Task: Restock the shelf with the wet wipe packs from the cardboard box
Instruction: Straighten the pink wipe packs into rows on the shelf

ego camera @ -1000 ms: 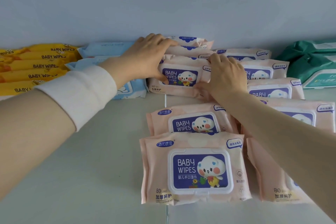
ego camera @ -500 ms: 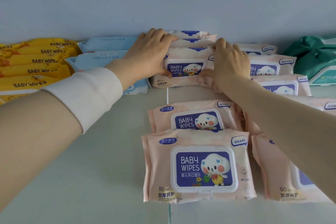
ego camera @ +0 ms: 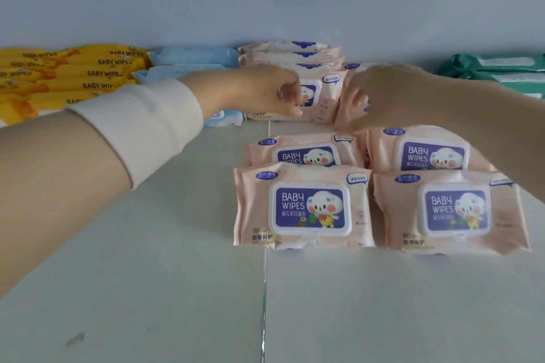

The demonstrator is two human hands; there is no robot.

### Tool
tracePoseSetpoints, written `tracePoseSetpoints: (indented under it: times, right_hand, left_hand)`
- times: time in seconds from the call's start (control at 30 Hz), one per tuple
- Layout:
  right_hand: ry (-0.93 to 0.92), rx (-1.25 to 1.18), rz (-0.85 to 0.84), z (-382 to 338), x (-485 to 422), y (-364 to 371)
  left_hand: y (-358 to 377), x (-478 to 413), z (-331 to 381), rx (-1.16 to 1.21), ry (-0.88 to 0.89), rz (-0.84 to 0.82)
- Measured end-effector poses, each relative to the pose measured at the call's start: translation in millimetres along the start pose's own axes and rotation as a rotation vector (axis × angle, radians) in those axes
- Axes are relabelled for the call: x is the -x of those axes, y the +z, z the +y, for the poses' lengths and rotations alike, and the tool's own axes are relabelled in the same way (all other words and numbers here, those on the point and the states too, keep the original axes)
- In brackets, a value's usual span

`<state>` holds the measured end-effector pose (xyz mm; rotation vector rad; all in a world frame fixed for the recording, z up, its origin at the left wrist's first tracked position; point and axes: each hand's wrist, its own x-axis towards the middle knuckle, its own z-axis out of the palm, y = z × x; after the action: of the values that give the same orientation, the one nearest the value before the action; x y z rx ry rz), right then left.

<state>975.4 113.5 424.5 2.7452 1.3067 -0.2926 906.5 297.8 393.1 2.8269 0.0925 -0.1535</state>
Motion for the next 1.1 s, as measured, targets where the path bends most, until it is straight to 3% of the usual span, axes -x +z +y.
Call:
tracePoseSetpoints:
  times: [0.07, 0.13, 0.33, 0.6, 0.83, 1.0, 1.1]
  right_hand:
    - [-0.069, 0.03, -0.147, -10.3, 25.6, 4.5]
    - [-0.114, 0.058, -0.206, -18.4, 40.4, 16.1]
    - [-0.133, 0.057, -0.115, -21.6, 50.0, 53.2]
    - [-0.092, -0.011, -0.032, -22.8, 41.6, 55.4]
    - [-0.089, -0.029, 0.355, -16.8, -9.6, 51.6]
    - [-0.024, -0.108, 0.543, -12.6, -40.2, 62.1]
    - [0.05, -0.095, 0.63, -13.1, -35.8, 74.8]
  left_hand:
    - [13.4, 5.0, 3.2, 0.011, -0.105, -0.224]
    - [26.4, 5.8, 3.9, 0.025, -0.151, -0.332]
    - [37.6, 6.3, 8.1, 0.055, -0.178, -0.336]
    - [13.8, 9.8, 16.8, 0.13, -0.071, -0.149]
    - [4.1, -11.7, -15.2, 0.055, -0.075, 0.222]
    - [3.3, -6.4, -22.5, 0.258, -0.082, 0.214]
    - [15.9, 8.0, -30.3, -0.06, 0.002, 0.196]
